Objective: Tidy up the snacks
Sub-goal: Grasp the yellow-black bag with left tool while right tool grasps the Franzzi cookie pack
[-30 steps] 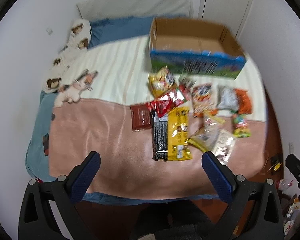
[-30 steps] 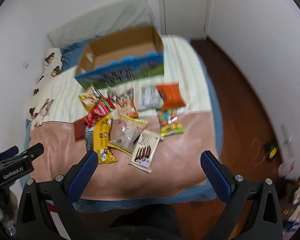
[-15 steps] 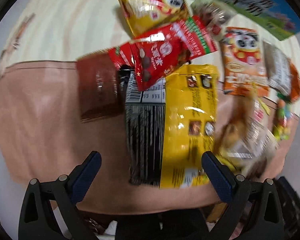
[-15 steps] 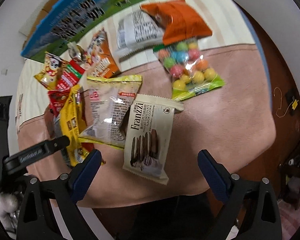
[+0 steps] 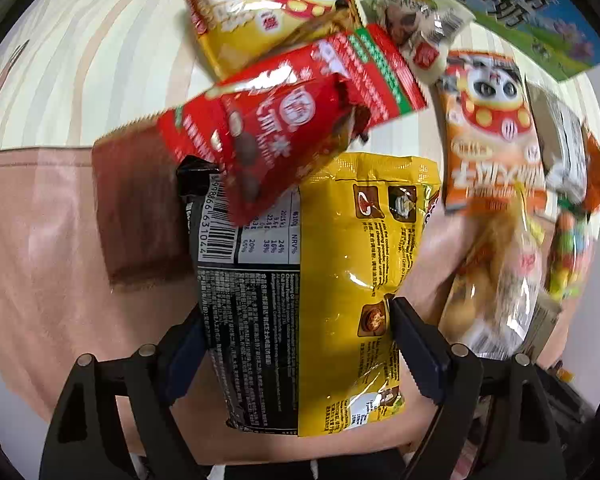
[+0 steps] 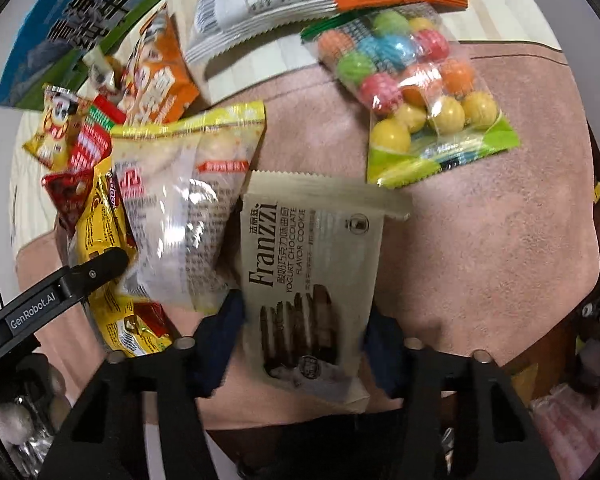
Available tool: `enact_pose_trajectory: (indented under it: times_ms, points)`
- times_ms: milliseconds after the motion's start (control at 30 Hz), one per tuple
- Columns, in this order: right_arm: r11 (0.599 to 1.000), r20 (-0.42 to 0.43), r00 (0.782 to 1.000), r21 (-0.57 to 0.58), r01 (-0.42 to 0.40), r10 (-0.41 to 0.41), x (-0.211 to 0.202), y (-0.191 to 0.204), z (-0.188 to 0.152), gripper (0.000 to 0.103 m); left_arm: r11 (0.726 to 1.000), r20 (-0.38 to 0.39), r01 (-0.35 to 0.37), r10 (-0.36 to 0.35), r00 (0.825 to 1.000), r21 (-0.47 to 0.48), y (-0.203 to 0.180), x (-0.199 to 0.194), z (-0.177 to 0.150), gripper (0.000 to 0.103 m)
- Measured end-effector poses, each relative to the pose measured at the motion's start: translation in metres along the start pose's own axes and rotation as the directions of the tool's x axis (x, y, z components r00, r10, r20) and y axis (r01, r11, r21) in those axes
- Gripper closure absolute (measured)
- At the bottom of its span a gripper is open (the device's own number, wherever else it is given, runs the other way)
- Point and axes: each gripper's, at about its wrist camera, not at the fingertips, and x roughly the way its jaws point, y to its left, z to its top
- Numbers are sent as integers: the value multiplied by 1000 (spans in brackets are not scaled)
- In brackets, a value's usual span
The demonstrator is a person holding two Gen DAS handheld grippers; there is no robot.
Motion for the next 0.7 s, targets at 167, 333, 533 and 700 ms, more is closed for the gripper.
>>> enact_pose_trajectory:
  times_ms: [167, 333, 533, 700]
  points:
    - [992, -13, 997, -102, 80, -81, -1, 3, -9, 45, 997, -25, -39, 41, 999, 64, 10, 1, -44, 15]
    - [991, -11, 997, -106, 80, -82, 8, 3, -11, 41, 998, -34, -34, 36, 999, 59, 21, 14, -57, 13]
    - [991, 2, 995, -81, 103, -104, 25, -4, -15, 43, 997, 3, -56, 56, 998, 55, 28, 20, -74, 18]
    - [992, 36, 996, -84, 89, -86, 10, -6, -25, 44, 998, 66, -47, 44, 997, 38, 20, -1, -94, 18]
